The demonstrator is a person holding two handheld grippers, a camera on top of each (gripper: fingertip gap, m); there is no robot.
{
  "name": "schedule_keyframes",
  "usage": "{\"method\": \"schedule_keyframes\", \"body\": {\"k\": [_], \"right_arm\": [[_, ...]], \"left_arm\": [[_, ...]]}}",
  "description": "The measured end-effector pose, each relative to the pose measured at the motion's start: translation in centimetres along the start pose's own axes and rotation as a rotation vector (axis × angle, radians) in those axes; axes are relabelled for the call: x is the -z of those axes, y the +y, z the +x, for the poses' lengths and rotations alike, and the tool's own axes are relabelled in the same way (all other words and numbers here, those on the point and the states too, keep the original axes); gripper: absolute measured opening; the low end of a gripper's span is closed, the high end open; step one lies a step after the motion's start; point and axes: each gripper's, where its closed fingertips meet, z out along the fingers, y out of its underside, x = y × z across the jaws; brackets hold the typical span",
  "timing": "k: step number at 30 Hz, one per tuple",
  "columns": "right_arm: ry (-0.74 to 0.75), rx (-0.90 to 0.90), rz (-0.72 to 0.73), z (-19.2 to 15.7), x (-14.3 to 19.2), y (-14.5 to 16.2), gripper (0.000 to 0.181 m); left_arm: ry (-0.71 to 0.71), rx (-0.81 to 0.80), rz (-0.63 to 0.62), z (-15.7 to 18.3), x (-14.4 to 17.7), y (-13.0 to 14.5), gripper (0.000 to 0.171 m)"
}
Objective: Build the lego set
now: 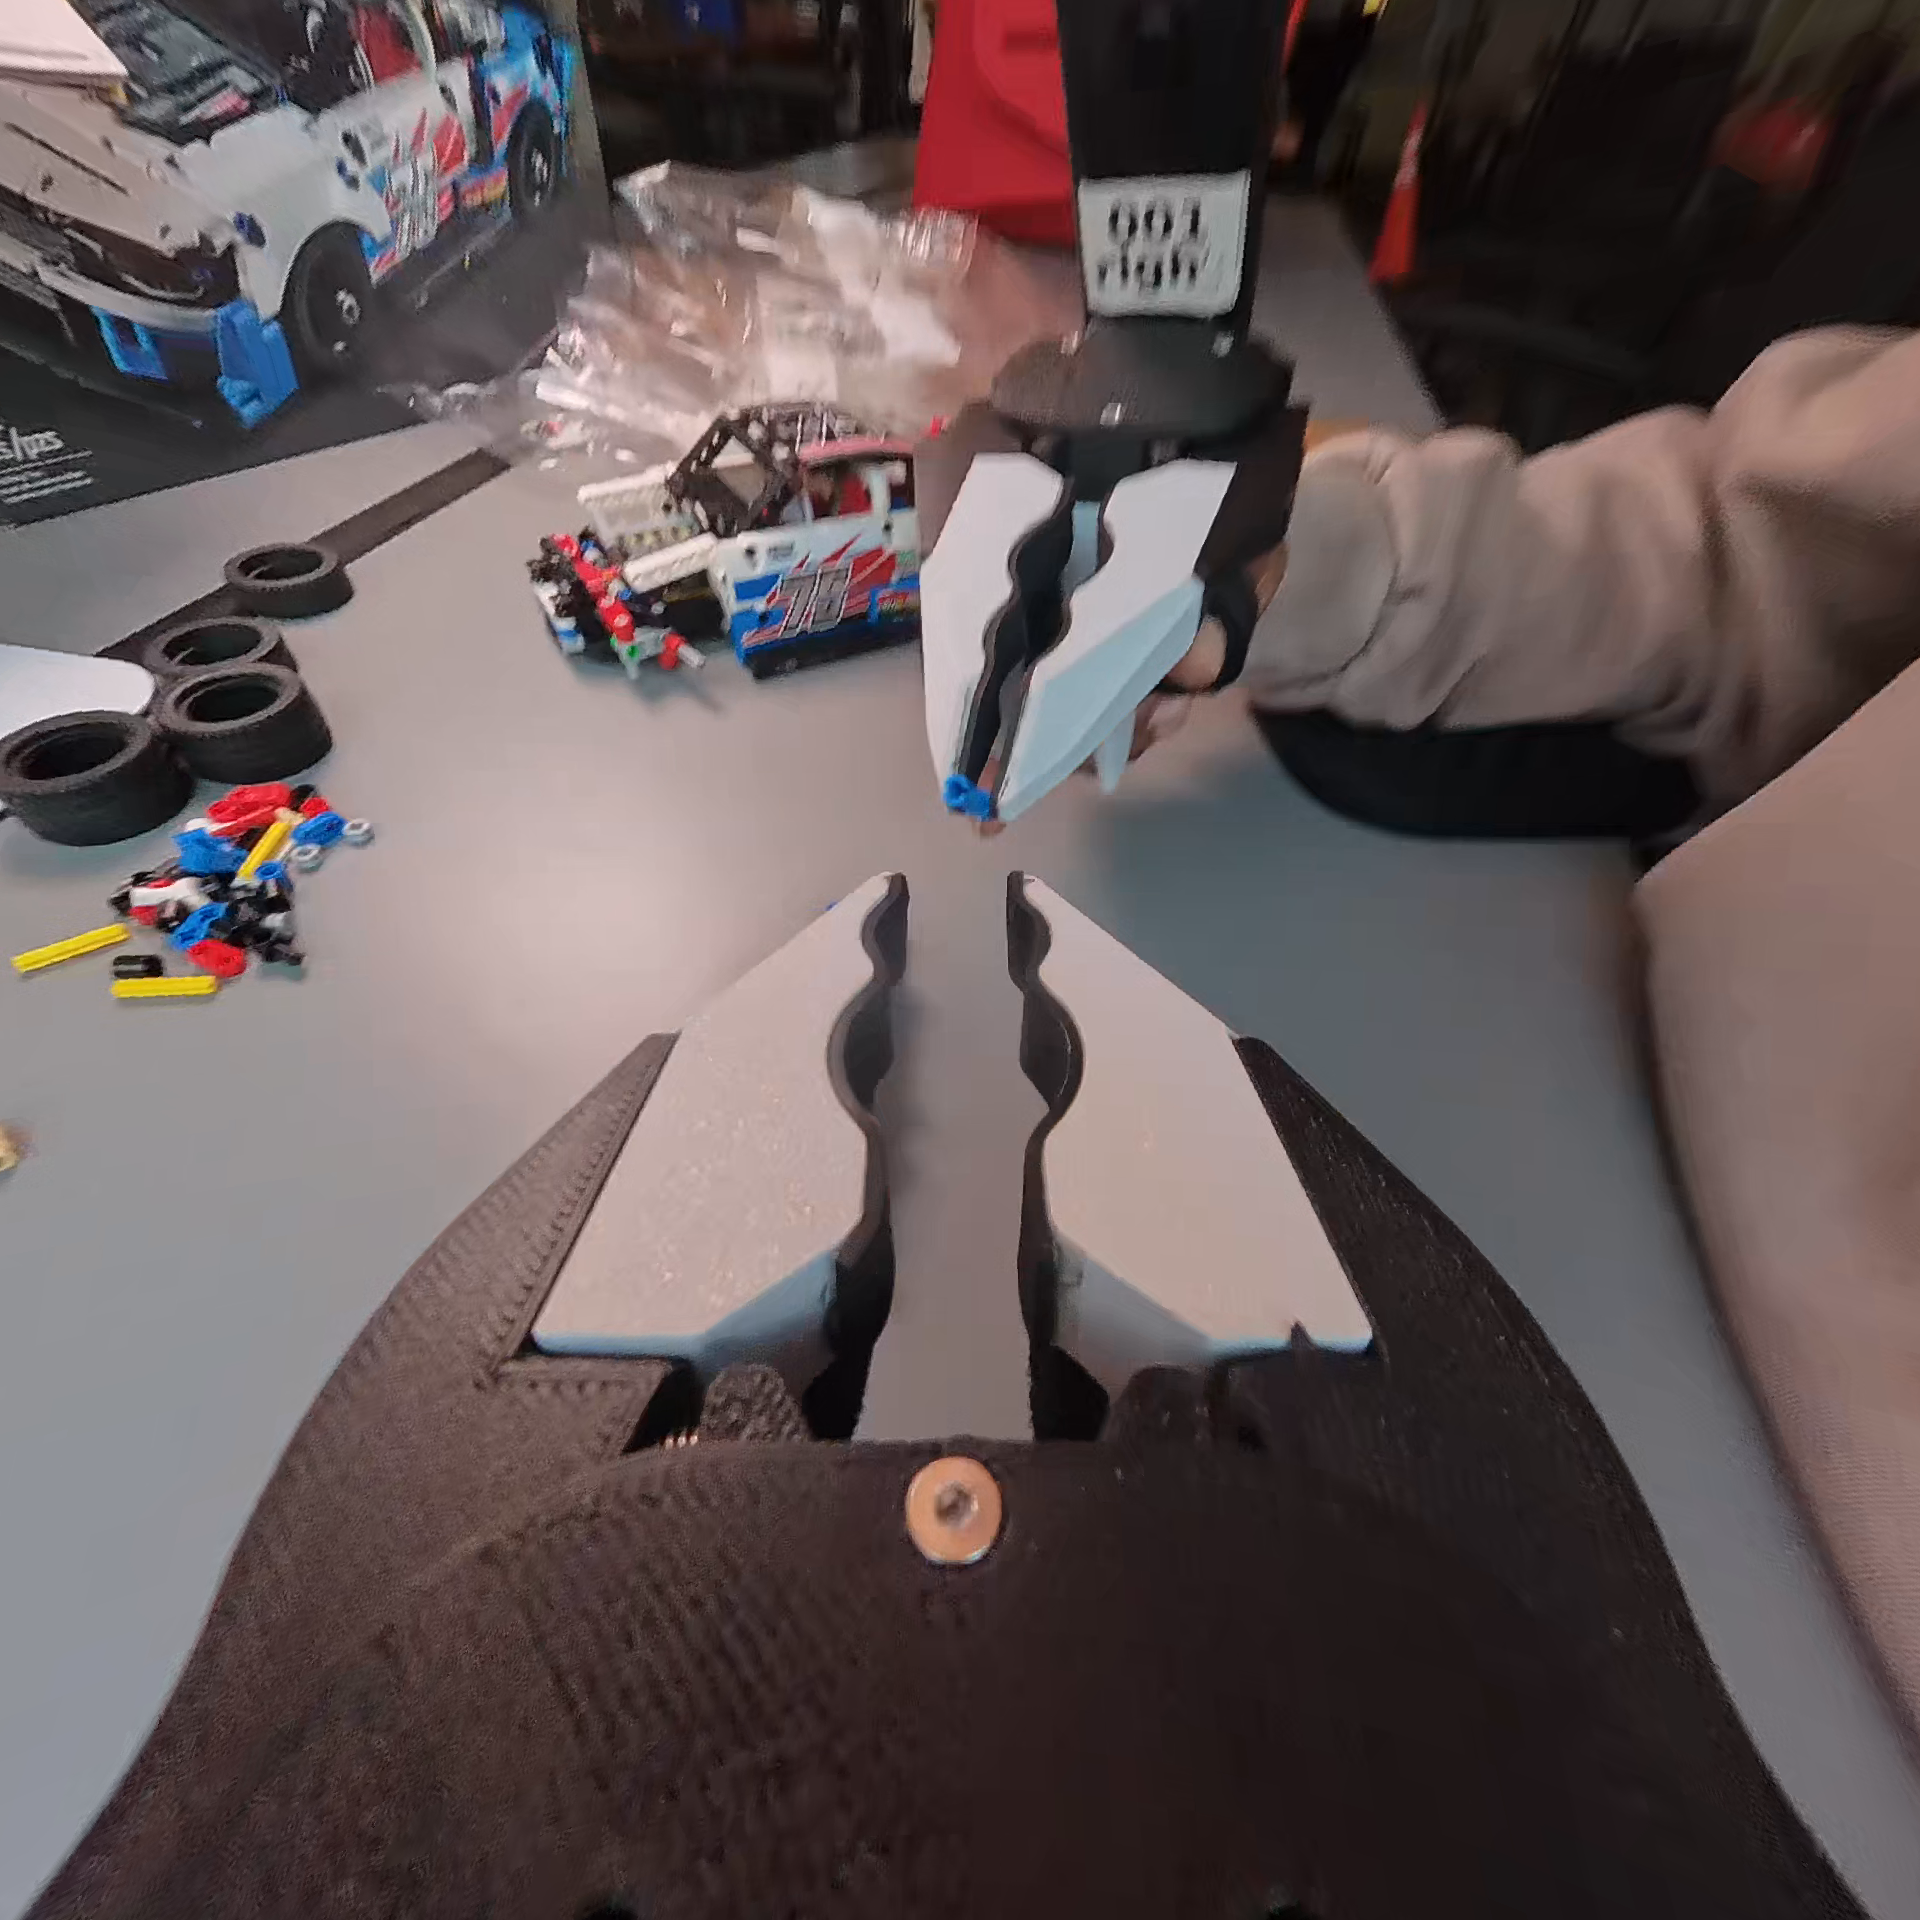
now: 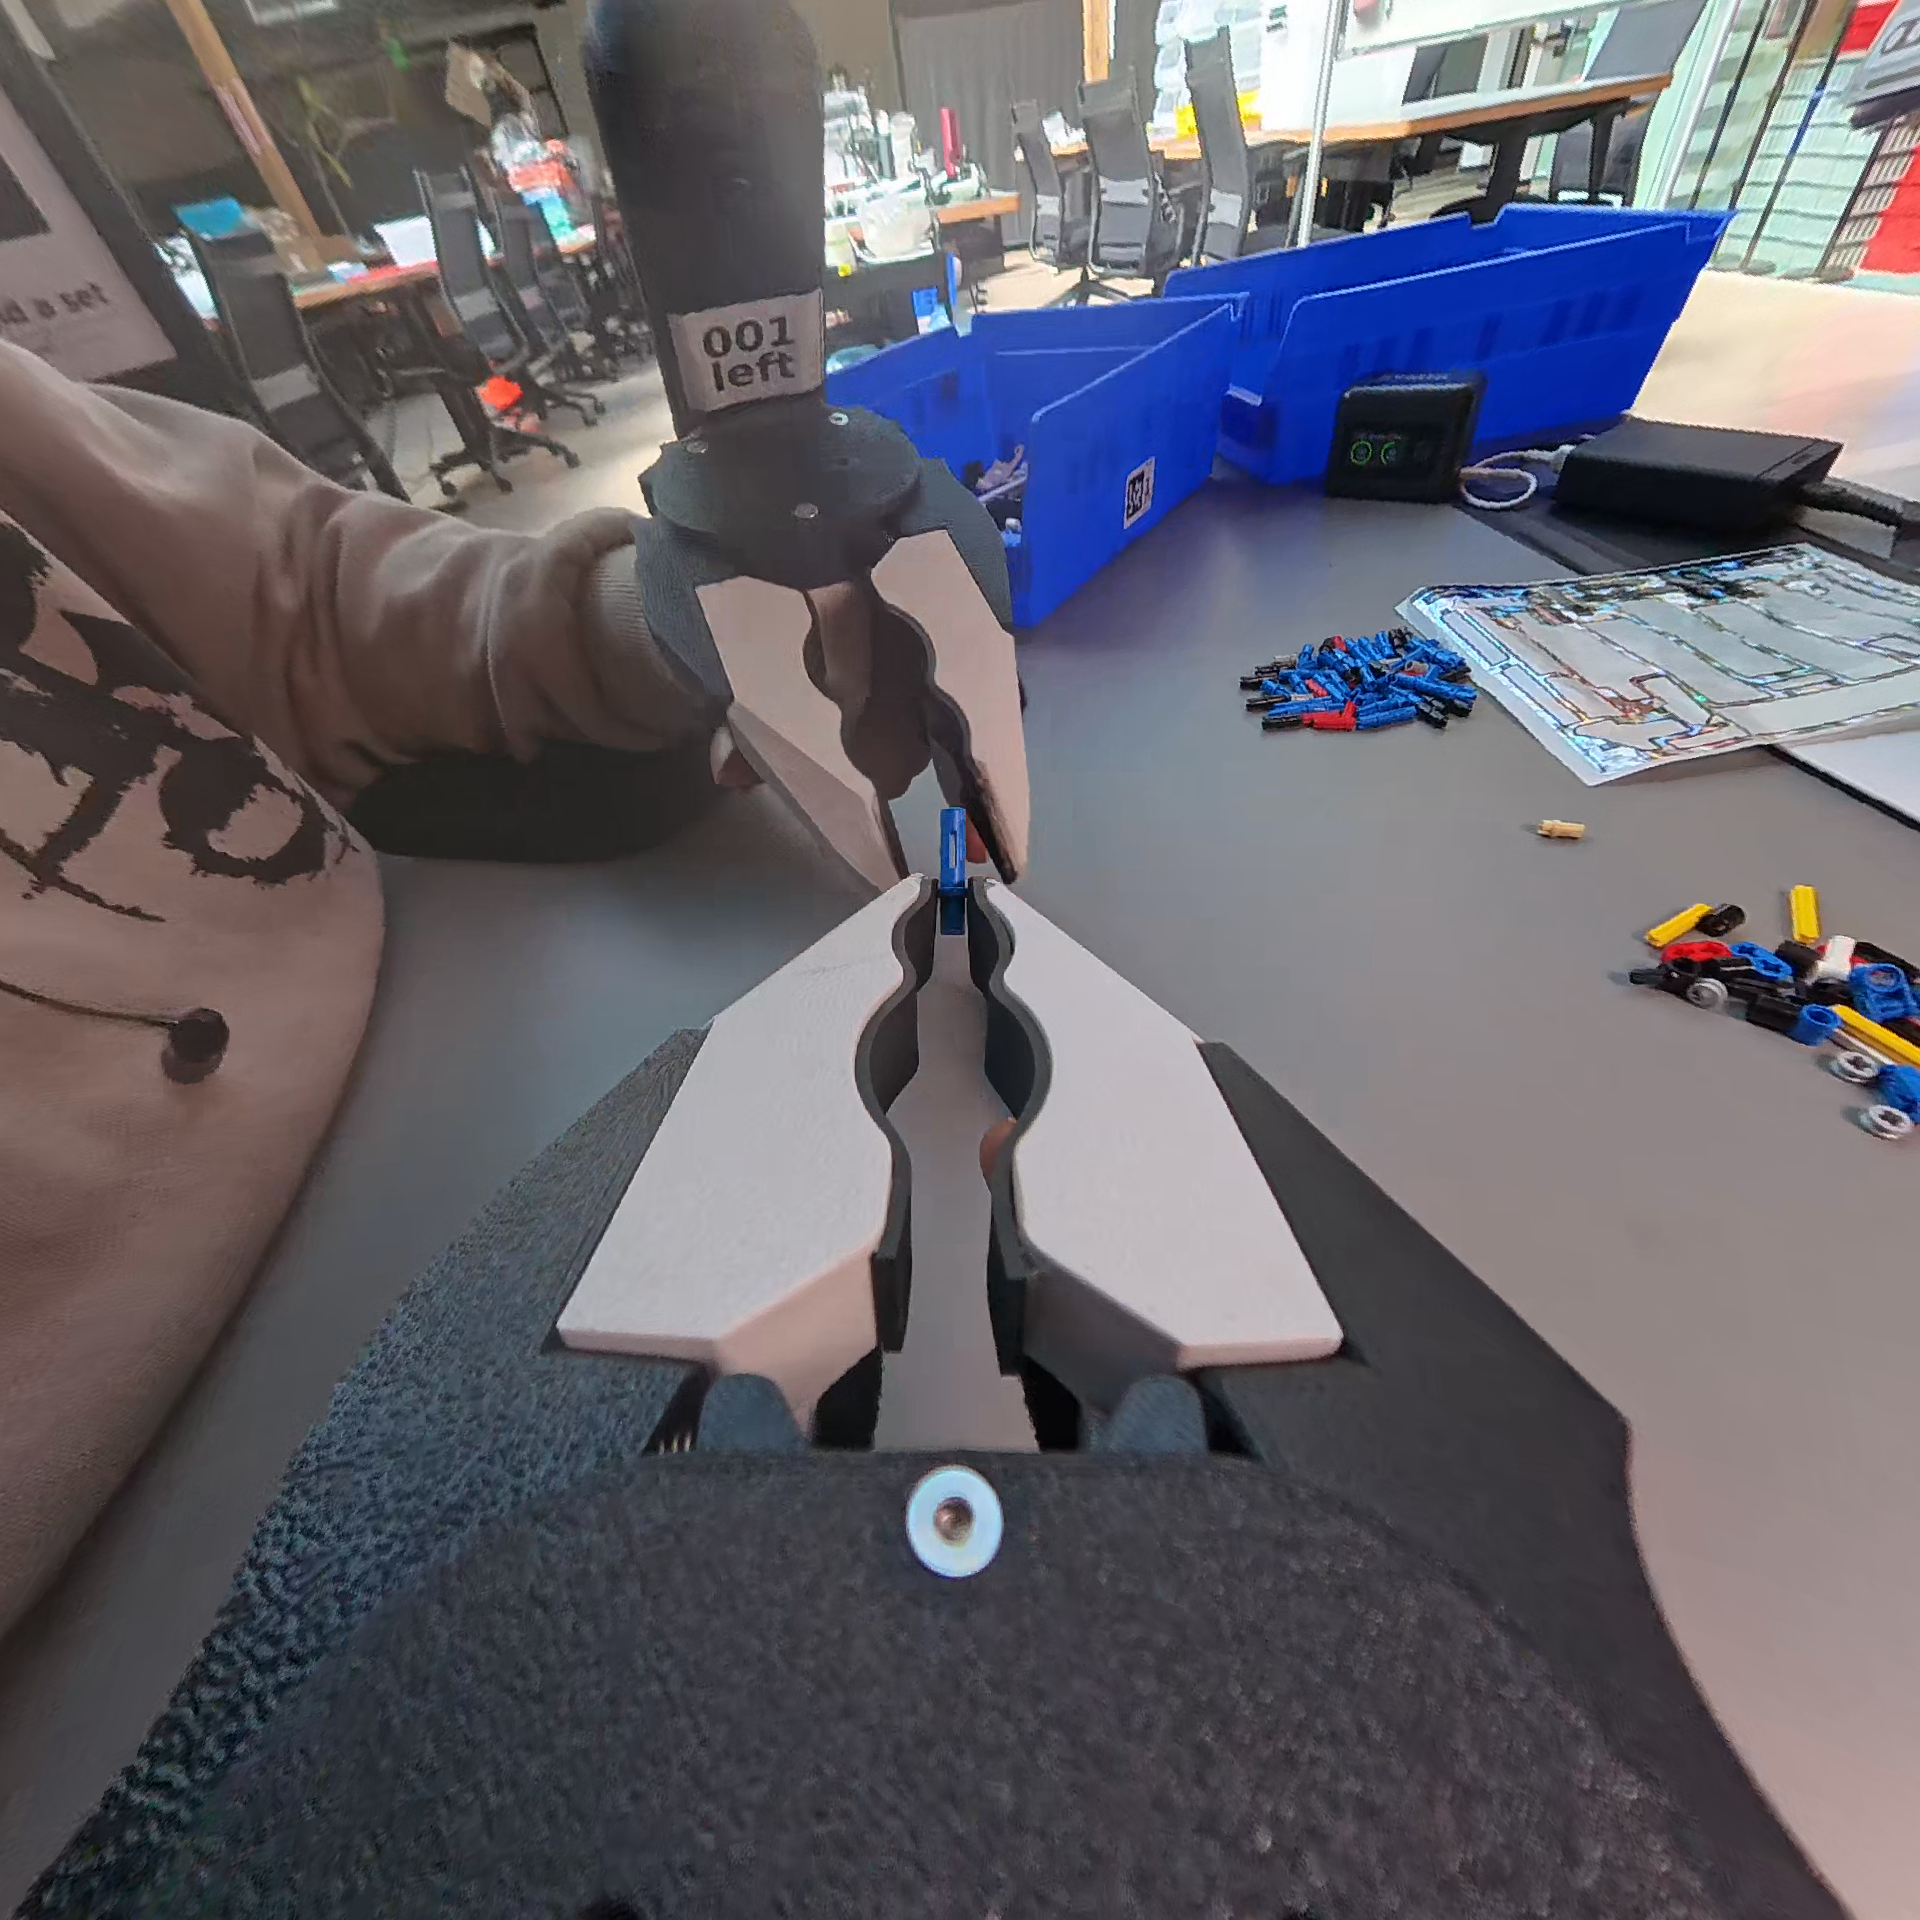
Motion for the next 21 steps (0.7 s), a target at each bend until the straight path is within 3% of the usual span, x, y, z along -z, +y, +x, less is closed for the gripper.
{"method": "schedule_keyframes", "body": {"k": [4,7,21], "right_arm": [[0.027,0.059,0.0,-0.5,-0.6,-0.3,0.003],[0.036,0.098,-0.021,-0.9,-0.9,-0.1,0.003],[0.086,0.138,-0.03,-0.6,-1.6,0.2,0.01]], "left_arm": [[0.065,0.127,0.11,0.8,0.6,-2.0,0.01],[0.061,0.139,0.095,0.8,0.4,-1.7,0.003],[0.086,0.272,0.146,-0.1,0.7,-1.9,0.003]]}}
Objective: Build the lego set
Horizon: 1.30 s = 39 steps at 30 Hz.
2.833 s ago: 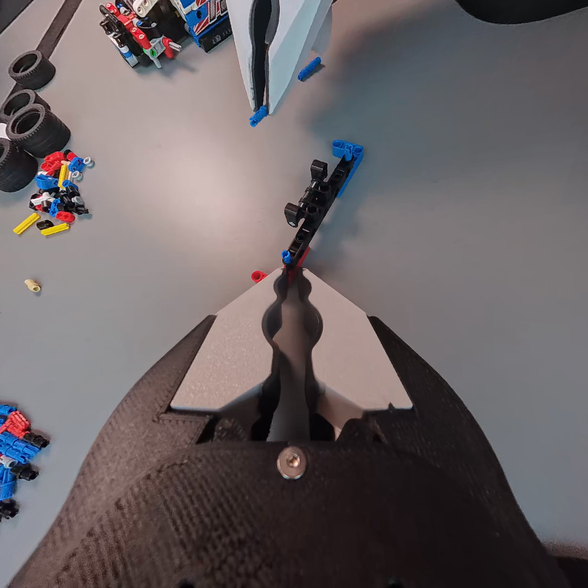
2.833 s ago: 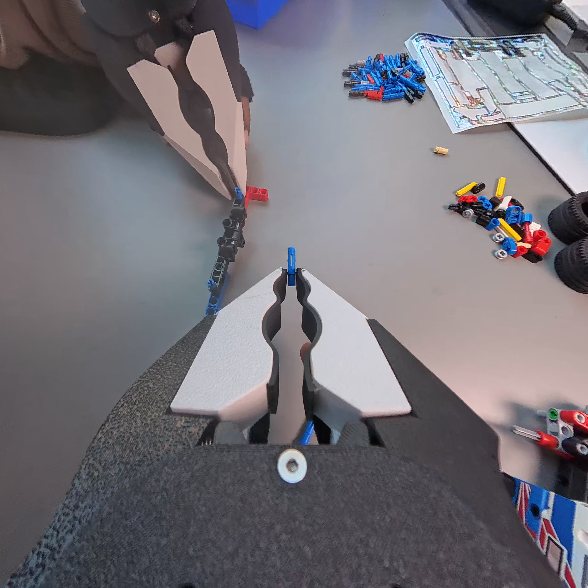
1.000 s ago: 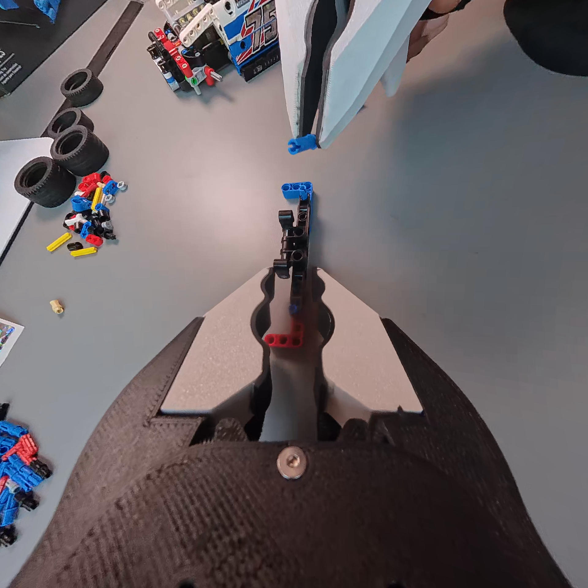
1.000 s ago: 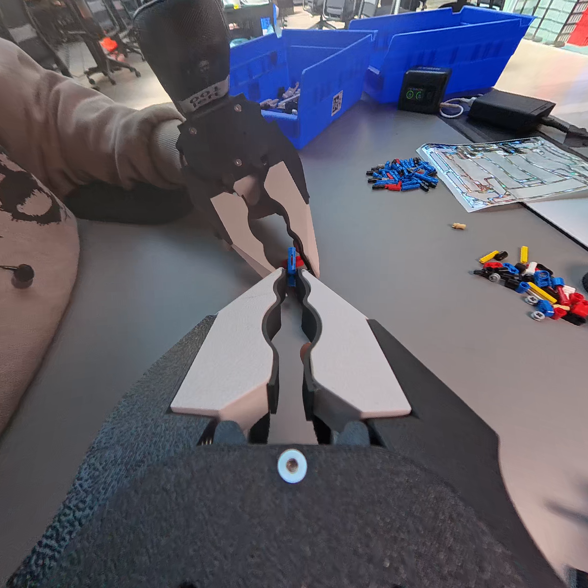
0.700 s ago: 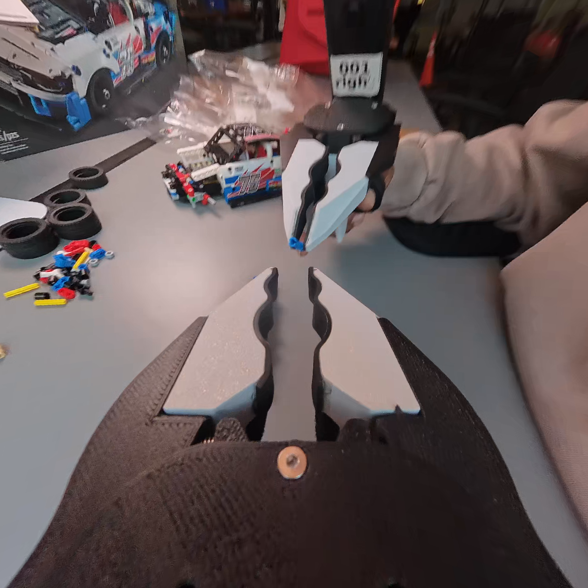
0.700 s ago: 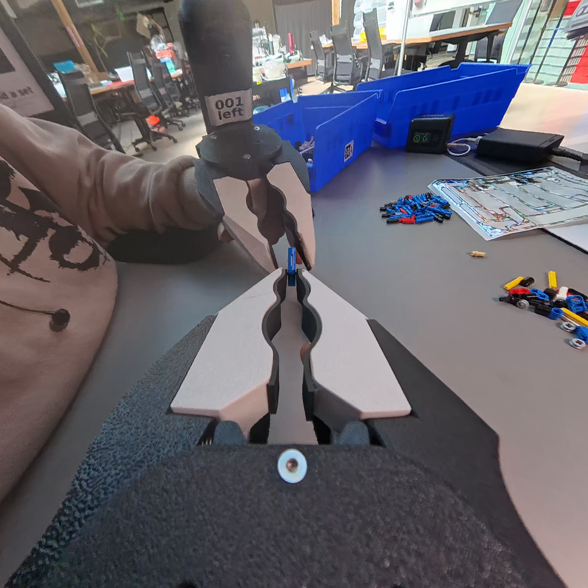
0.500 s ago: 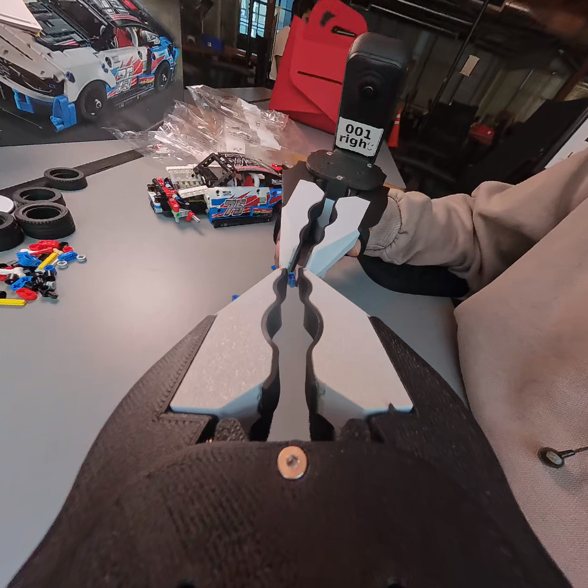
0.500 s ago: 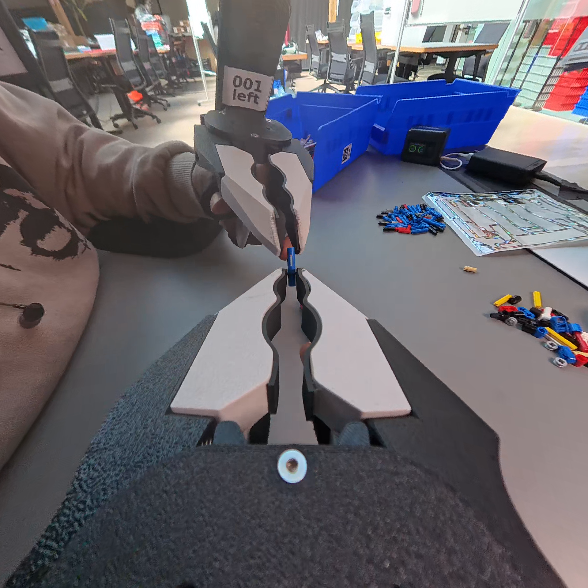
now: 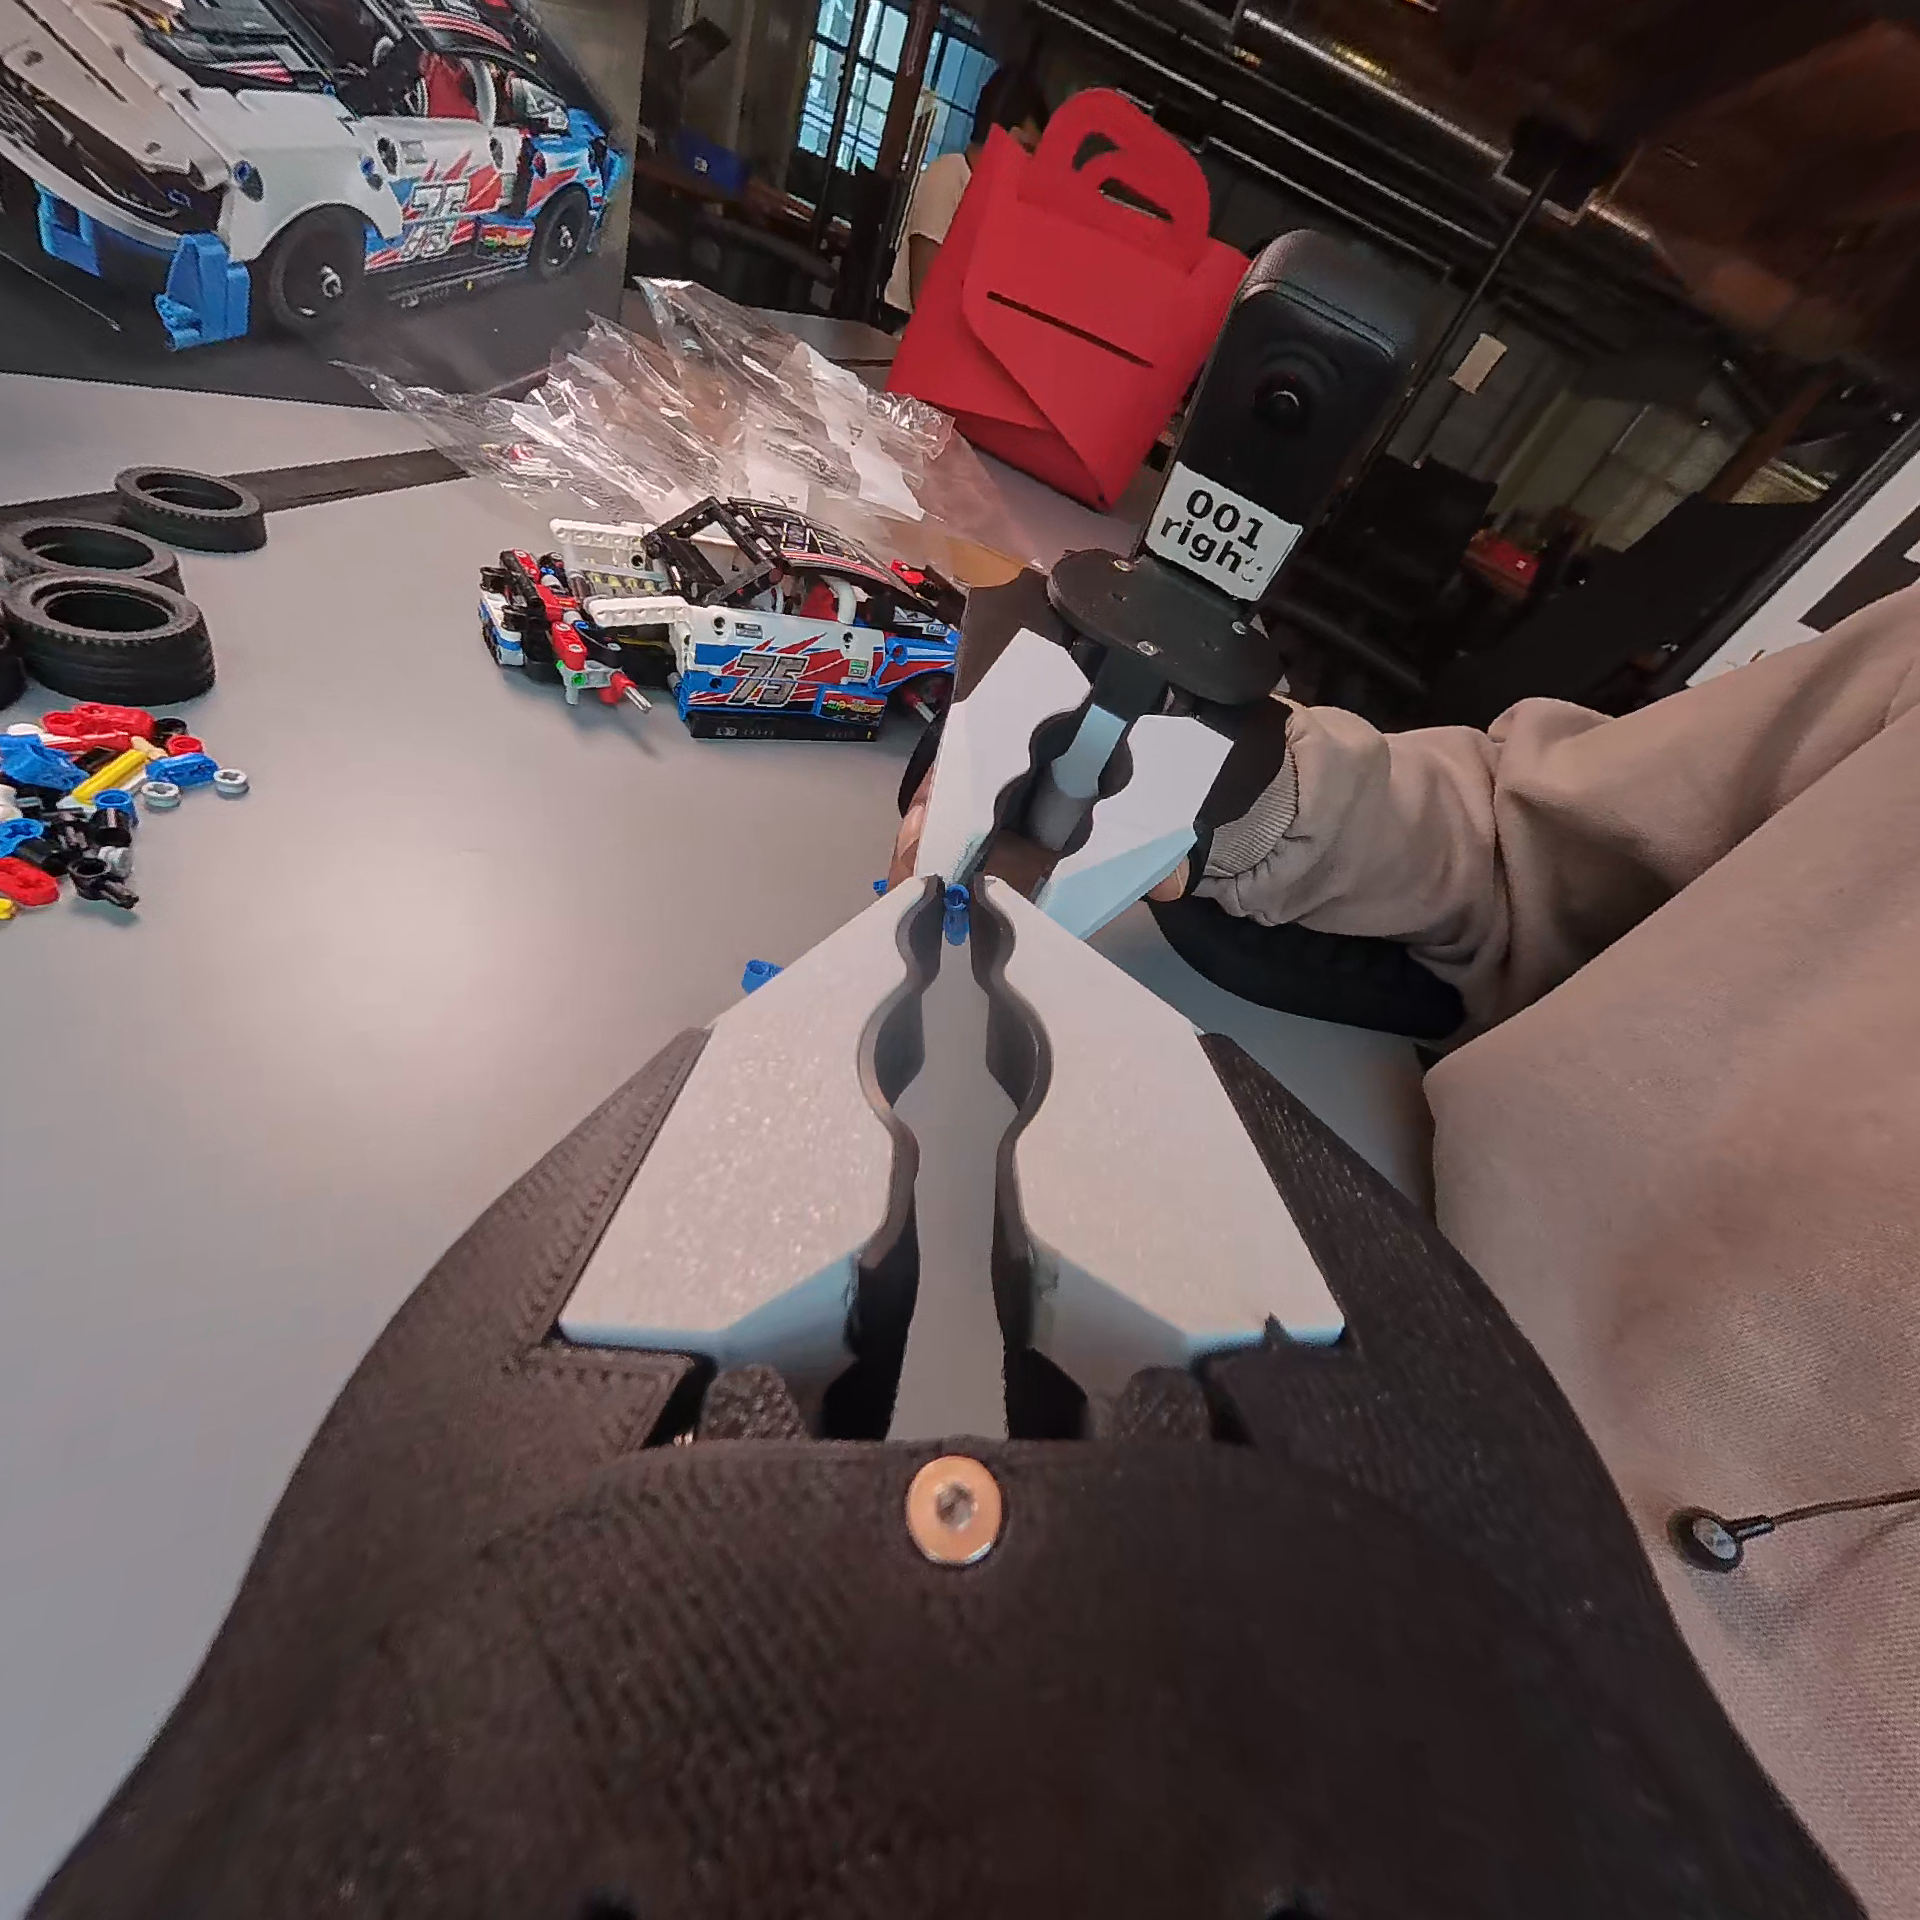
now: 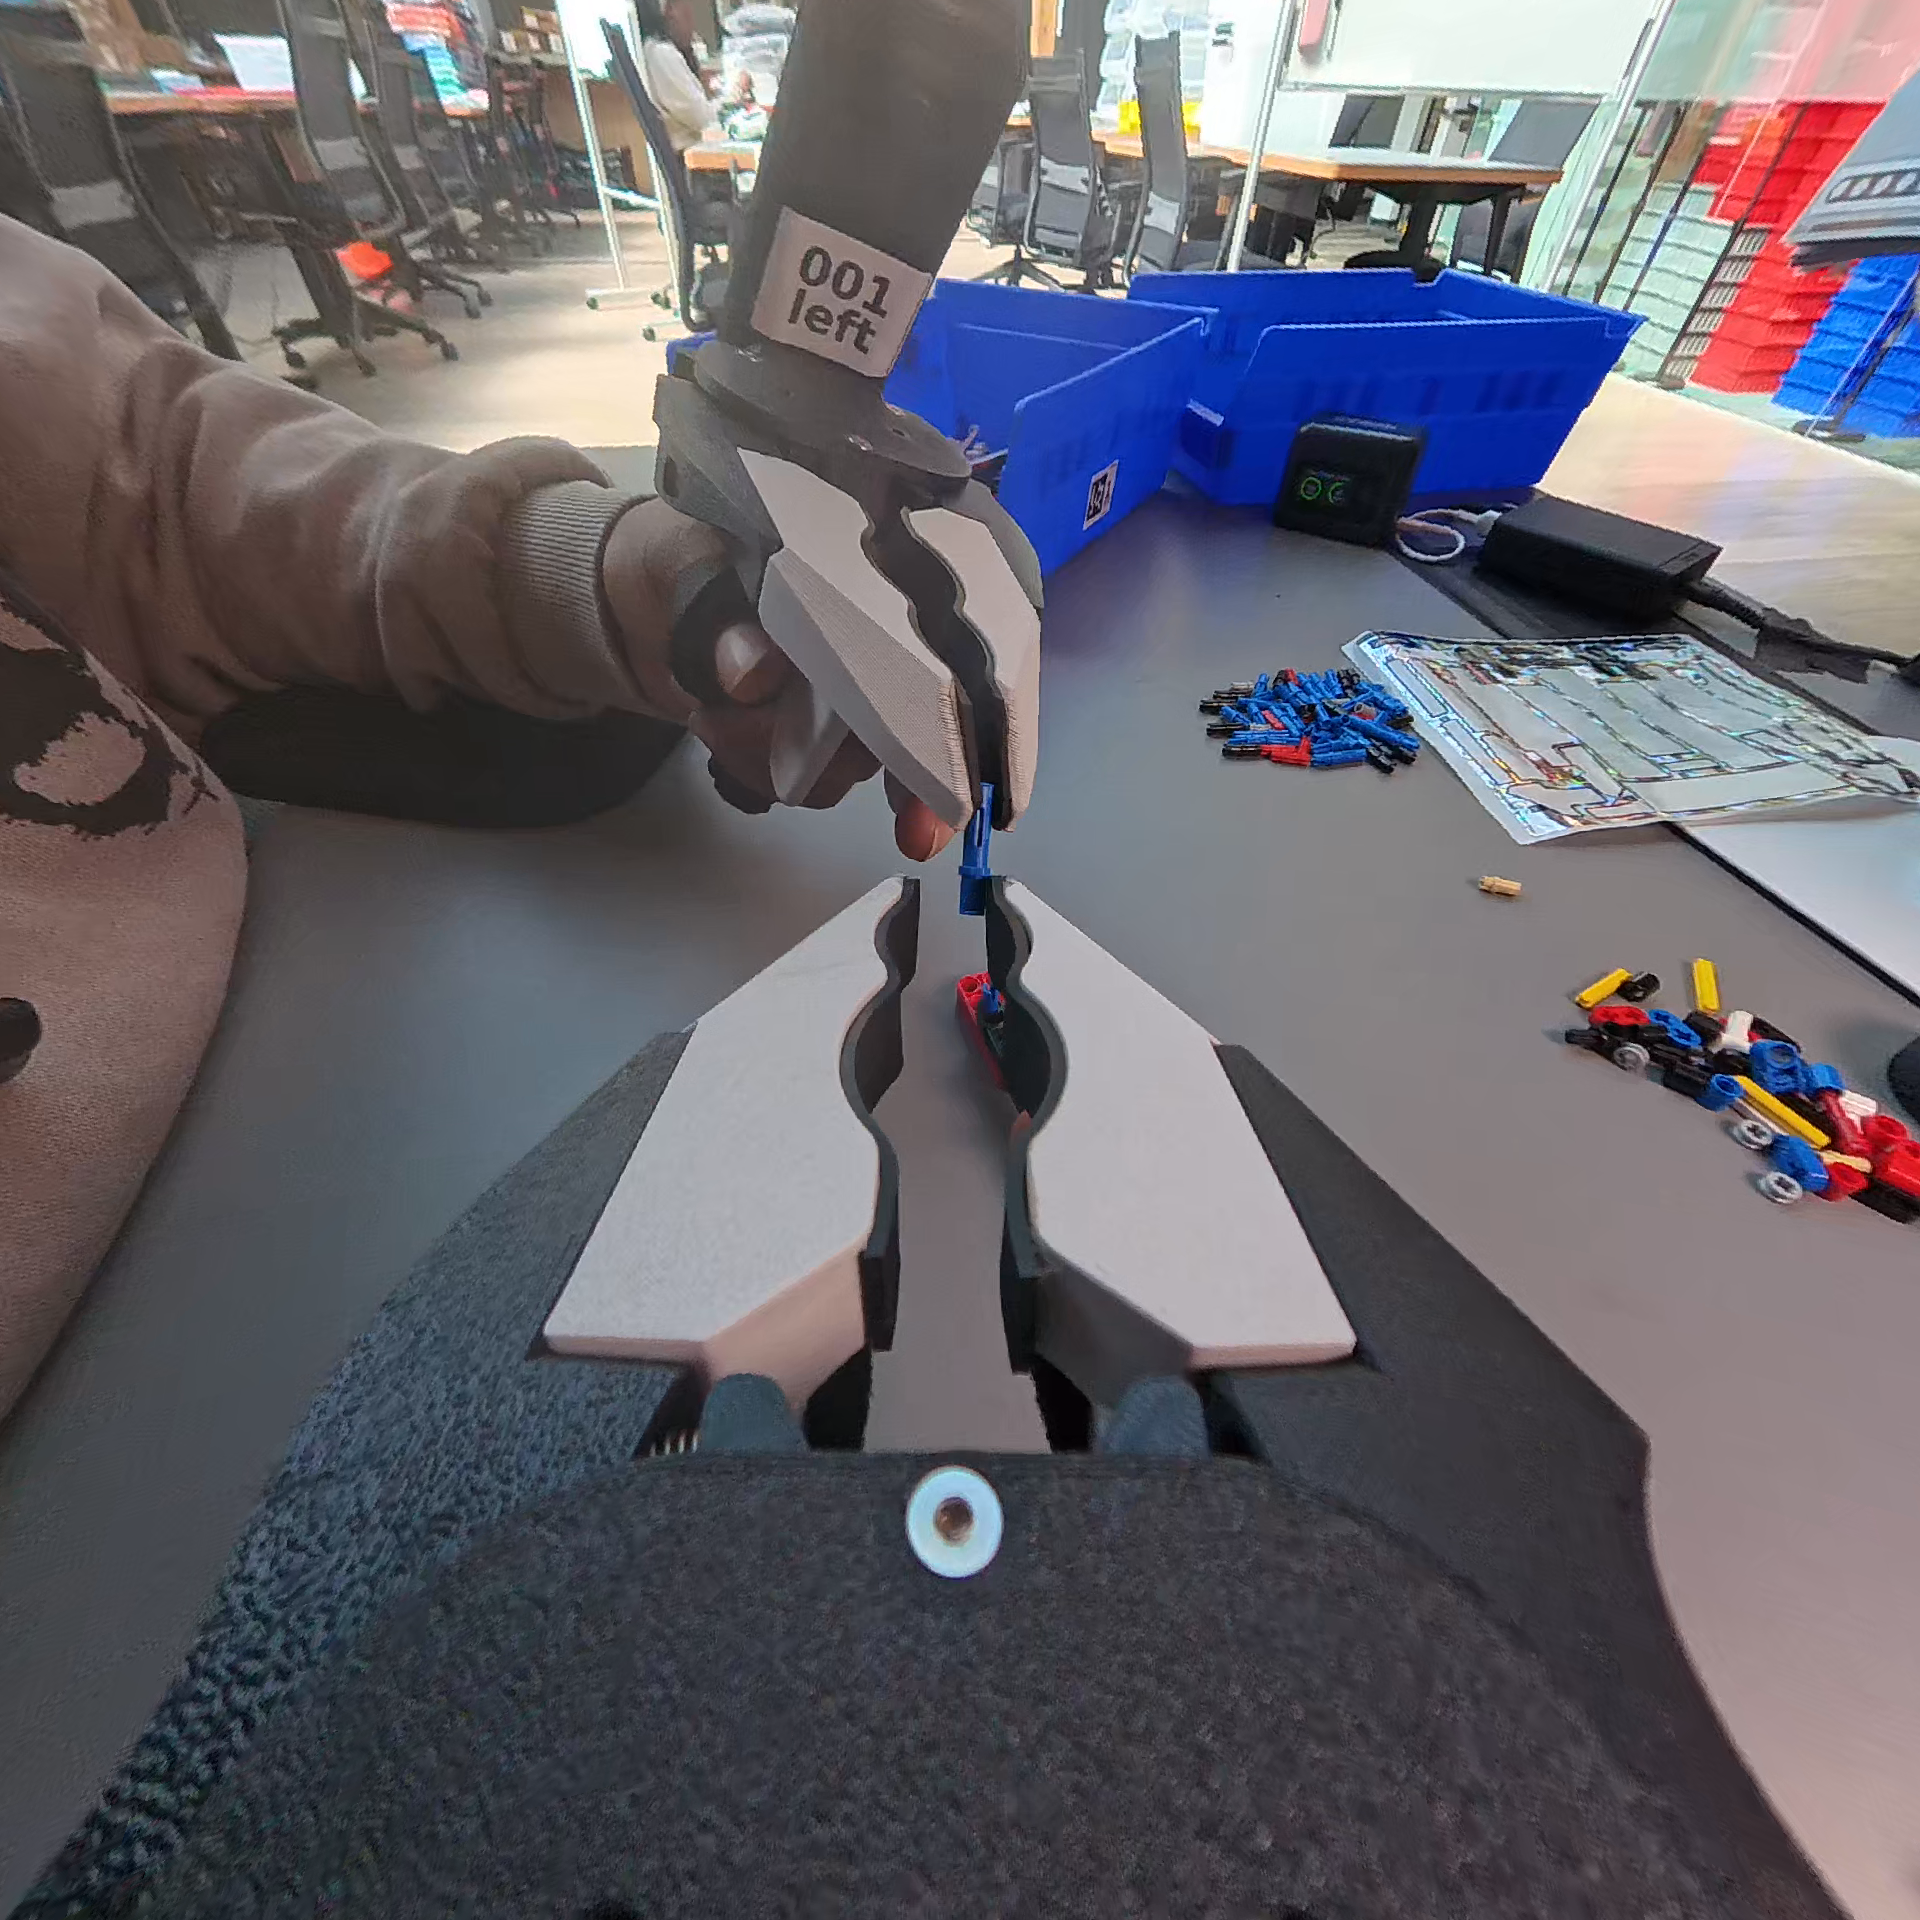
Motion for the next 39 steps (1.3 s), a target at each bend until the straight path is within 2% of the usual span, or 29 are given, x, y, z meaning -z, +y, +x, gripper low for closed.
{"method": "schedule_keyframes", "body": {"k": [6,15,23,24,26,29,32,35,36,38,39], "right_arm": [[0.026,-0.009,0.009,0.4,0.0,-0.2,0.003],[0.046,-0.042,0.019,0.8,-0.1,-0.2,0.01],[0.059,-0.017,0.013,0.9,-0.2,-0.3,0.003],[0.062,-0.023,0.015,1.0,-0.1,-0.3,0.003],[0.088,-0.019,0.023,1.8,0.6,-0.6,0.003],[0.157,-0.005,0.042,3.9,2.7,-1.5,0.003],[0.236,0.036,0.033,5.7,4.9,-2.0,0.003],[0.269,0.054,0.023,6.0,6.0,-2.1,0.003],[0.272,0.056,0.032,5.8,6.1,-2.2,0.003],[0.28,0.063,0.044,5.5,6.3,-2.1,0.003],[0.286,0.071,0.04,5.4,6.3,-1.9,0.003]], "left_arm": [[0.009,0.025,0.012,0.0,0.0,-0.2,0.003],[0.002,0.019,0.014,0.0,-0.1,-0.2,0.003],[-0.011,0.024,0.017,-0.3,-0.3,-0.2,0.003],[-0.022,0.011,0.014,-0.5,-0.2,-0.2,0.007],[-0.091,-0.057,-0.059,-1.7,-0.1,0.8,0.028],[-0.257,-0.227,-0.339,-4.9,0.1,5.0,0.051],[-0.295,-0.368,-0.507,-5.9,-0.4,6.9,0.052],[-0.226,-0.363,-0.608,-5.4,-1.4,7.5,0.049],[-0.226,-0.379,-0.65,-5.7,-1.5,7.9,0.045],[-0.203,-0.435,-0.7,-5.8,-1.8,8.5,0.017],[-0.186,-0.449,-0.709,-5.5,-2.1,8.7,0.016]]}}
